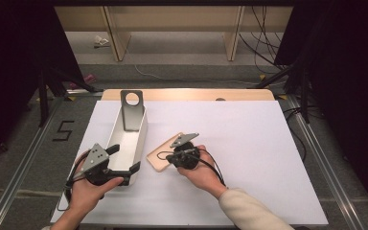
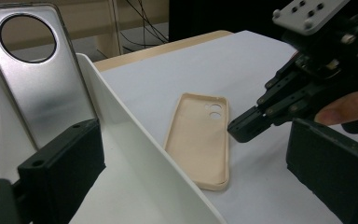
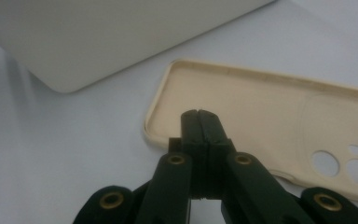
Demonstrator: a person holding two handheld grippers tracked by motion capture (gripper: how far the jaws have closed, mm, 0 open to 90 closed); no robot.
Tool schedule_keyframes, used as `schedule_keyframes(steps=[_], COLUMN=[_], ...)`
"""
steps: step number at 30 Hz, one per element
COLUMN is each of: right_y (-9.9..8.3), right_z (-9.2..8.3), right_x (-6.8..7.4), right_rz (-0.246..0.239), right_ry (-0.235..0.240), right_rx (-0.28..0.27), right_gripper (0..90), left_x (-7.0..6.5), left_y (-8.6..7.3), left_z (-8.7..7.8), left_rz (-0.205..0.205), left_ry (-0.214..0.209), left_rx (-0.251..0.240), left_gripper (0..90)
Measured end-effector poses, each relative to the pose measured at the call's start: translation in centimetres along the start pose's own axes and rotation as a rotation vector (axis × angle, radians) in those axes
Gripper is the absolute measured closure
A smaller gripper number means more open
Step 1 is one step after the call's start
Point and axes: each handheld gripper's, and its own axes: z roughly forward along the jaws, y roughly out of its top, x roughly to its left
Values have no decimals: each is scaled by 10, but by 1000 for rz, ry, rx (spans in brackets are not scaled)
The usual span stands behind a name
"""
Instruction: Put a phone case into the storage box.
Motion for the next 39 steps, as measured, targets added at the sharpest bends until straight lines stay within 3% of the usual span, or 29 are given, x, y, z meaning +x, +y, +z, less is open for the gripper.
schedule_keyframes(steps=[7, 23, 31, 39], right_y=[-2, -2, -2, -3], right_z=[20, 31, 30, 20], right_x=[-2, -10, -10, -12], right_rz=[21, 44, 17, -44], right_ry=[-21, -43, -33, -9], right_rx=[27, 45, 75, 150], right_gripper=[900, 900, 900, 900], left_x=[0, 0, 1, 1], left_y=[0, 0, 0, -1], left_z=[0, 0, -1, -1], left_rz=[1, 2, -3, -4], left_ry=[-1, 1, 0, -2], left_rx=[-1, 1, -1, 2], left_gripper=[38, 38, 38, 38])
